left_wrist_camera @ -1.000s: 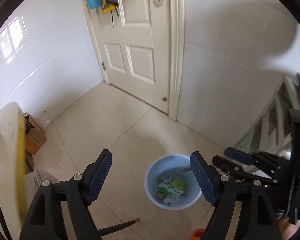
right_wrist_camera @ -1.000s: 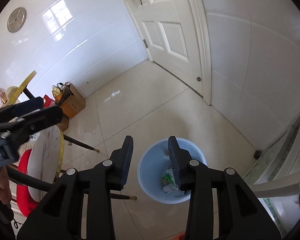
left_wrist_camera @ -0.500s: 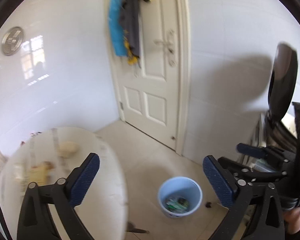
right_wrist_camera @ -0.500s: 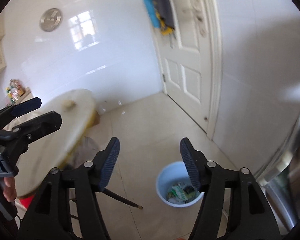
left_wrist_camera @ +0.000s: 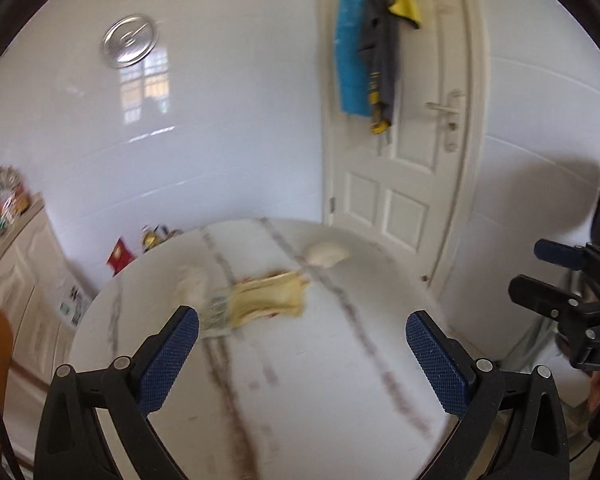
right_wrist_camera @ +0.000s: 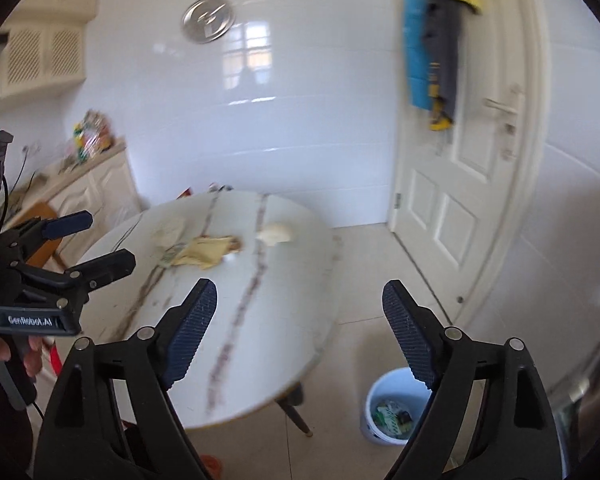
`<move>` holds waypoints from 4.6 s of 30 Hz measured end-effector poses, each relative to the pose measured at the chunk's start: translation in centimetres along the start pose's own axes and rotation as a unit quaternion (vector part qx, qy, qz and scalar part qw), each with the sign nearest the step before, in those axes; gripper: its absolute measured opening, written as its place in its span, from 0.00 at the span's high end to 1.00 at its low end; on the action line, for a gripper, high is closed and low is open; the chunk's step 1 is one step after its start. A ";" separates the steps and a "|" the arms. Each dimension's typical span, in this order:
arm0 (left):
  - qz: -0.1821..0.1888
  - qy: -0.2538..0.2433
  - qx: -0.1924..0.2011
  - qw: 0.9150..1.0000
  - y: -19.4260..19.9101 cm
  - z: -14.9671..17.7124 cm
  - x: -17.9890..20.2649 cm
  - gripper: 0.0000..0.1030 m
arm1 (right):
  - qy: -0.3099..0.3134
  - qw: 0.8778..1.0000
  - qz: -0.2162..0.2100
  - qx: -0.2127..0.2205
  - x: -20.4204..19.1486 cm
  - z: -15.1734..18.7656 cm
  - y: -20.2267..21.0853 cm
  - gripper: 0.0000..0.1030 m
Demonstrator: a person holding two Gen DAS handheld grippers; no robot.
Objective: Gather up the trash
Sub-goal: 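Return both grippers to the table above the yellow wrapper and white packet, then grasp the white packet with the left gripper while the right grasps the yellow wrapper, then carry the white packet and yellow wrapper to the blue bucket and release both, then return both grippers to the table toward the tissue and bread bun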
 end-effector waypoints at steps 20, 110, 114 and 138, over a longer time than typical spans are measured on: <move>-0.066 0.077 -0.094 0.990 -5.4 -2.2 -18.2 0.01 | 0.229 0.965 -0.065 -0.113 -14.4 -1.9 -23.2 0.34; 0.134 -0.153 -0.278 0.939 -27.7 12.9 28.6 0.88 | -0.146 0.980 -0.002 -0.137 26.1 25.1 -14.1 0.79; 0.130 -0.157 -0.290 0.935 -30.6 13.8 30.5 0.88 | -0.153 0.976 0.015 -0.152 27.3 27.1 -14.1 0.73; 0.142 -0.108 -0.121 0.976 -11.2 3.5 24.6 0.13 | -0.104 0.989 0.083 -0.072 20.6 15.7 0.9 0.39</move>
Point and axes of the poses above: each gripper's, at about its wrist camera, not at the fingertips, and y roughly against the way its jaws point, x to its right, z to its underside, the point moved 7 cm from there along -y, roughly the way its jaws point, and after that the axes turned 13 degrees about y, right-handed, at the moved point
